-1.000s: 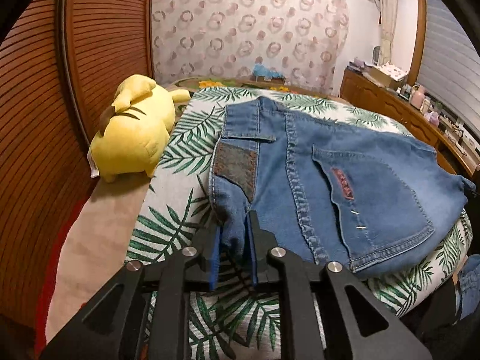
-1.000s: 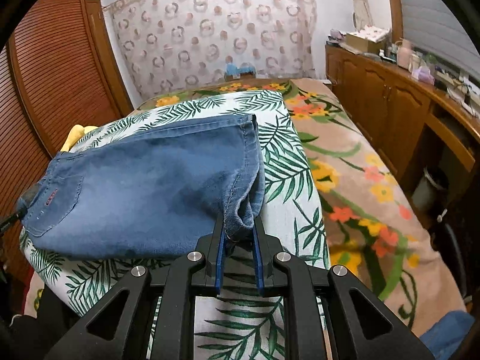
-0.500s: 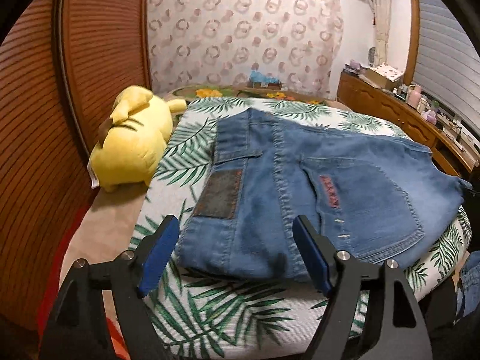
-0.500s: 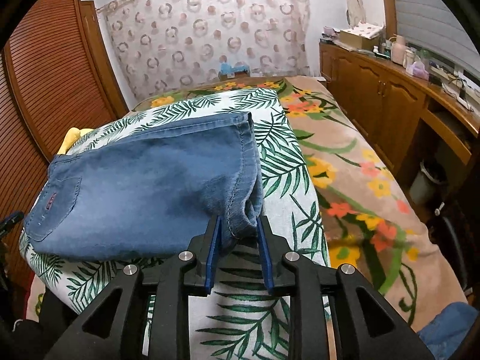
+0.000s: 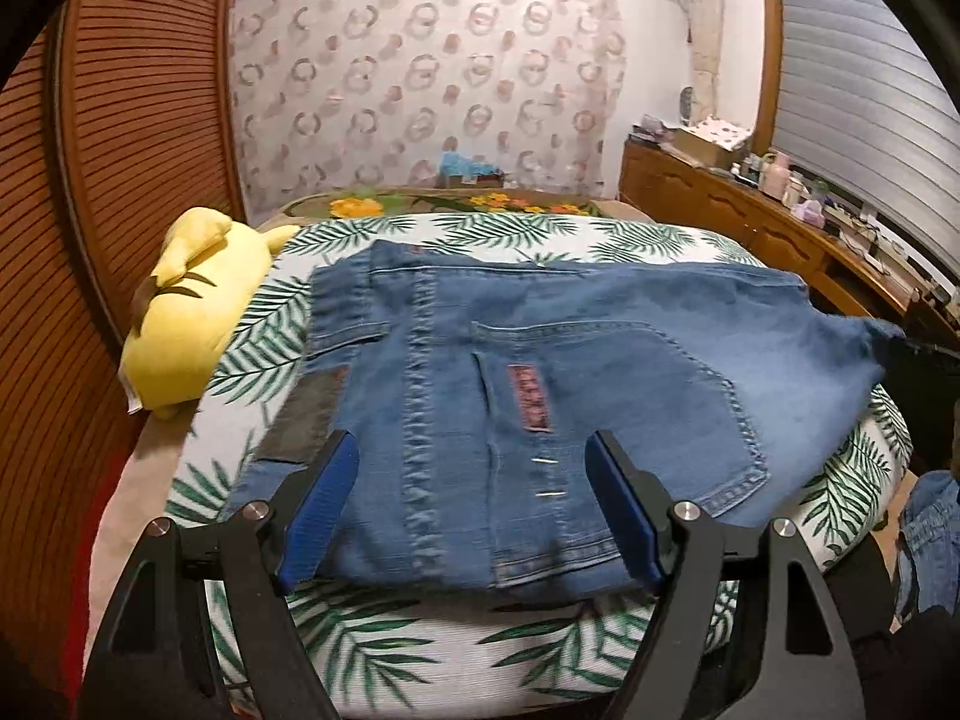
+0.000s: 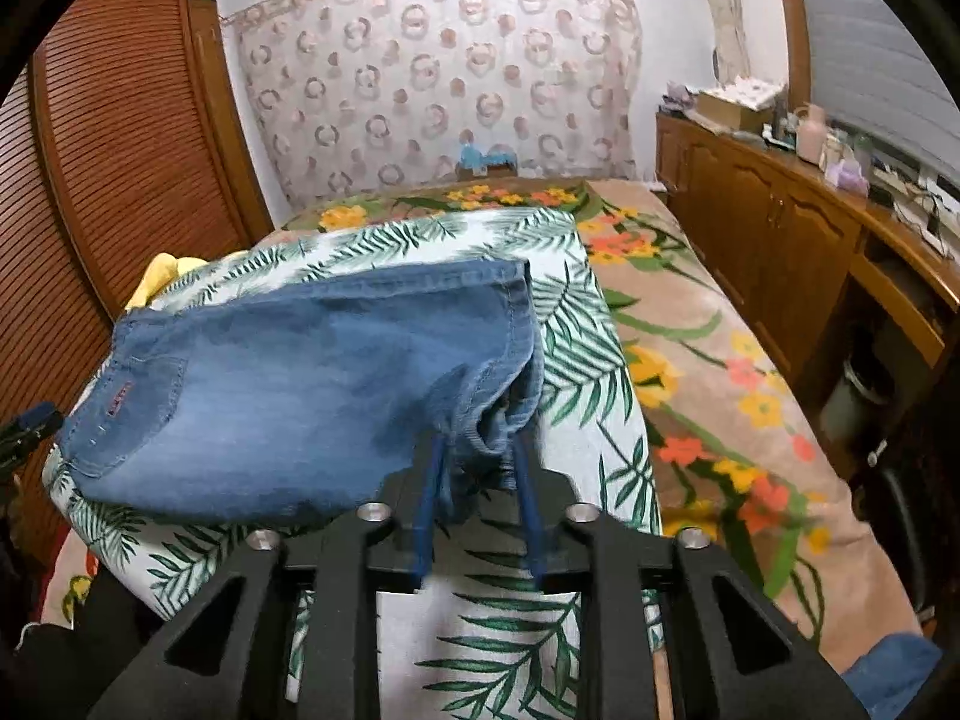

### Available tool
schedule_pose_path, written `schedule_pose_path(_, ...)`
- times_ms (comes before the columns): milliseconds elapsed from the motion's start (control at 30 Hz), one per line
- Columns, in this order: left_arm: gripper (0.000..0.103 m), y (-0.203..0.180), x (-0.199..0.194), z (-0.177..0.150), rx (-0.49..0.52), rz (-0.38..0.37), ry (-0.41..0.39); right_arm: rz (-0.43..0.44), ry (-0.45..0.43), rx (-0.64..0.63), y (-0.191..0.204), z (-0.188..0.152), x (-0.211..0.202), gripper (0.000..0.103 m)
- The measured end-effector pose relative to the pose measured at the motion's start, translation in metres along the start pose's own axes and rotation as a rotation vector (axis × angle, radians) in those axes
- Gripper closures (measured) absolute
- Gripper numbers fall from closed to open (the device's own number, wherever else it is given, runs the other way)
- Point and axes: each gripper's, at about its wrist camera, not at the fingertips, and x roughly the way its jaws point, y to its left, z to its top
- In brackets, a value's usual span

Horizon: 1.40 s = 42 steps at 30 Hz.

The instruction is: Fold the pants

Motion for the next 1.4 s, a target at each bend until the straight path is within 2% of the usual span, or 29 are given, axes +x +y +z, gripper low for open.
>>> schedule_pose_path(67,0.024,-0.006,0.0,0.001,0.009,-0.006,-0.002,0.0,-0.018,0.001,-0.001,0.003,-0.005,0.084)
schedule_pose_path(100,0.024,-0.007,0.0,0.001,0.011,-0.009,-0.004,0.004,-0.024,-0.003,-0.001,0.004,-0.006,0.092)
schedule_pose_path(333,0.024,-0.022,-0.001,0.005,0.038,-0.033,-0.004,0.023,-0.059,-0.053,0.013,0.009,-0.013,0.098)
schedule_pose_path(467,0.024,-0.03,0.0,0.005,0.046,-0.056,0.001,0.026,-0.091,-0.079,0.02,0.017,-0.018,0.098)
schedule_pose_path(667,0.024,-0.041,0.0,0.005,0.054,-0.081,0.003,0.067,-0.092,-0.129,0.038,0.028,-0.014,0.099)
schedule_pose_path(800,0.024,-0.042,-0.004,0.006,0.056,-0.087,-0.004,0.132,-0.116,-0.174,0.062,0.043,-0.012,0.099)
schedule_pose_path(1033,0.024,-0.036,-0.022,0.009,0.051,-0.08,-0.036,0.281,-0.149,-0.327,0.139,0.078,-0.005,0.099)
schedule_pose_path(1233,0.024,-0.029,-0.038,0.011,0.041,-0.073,-0.059,0.421,-0.139,-0.425,0.2,0.1,0.01,0.099)
schedule_pose_path(1400,0.024,-0.023,-0.044,0.012,0.04,-0.068,-0.065,0.469,-0.076,-0.441,0.216,0.109,0.045,0.099)
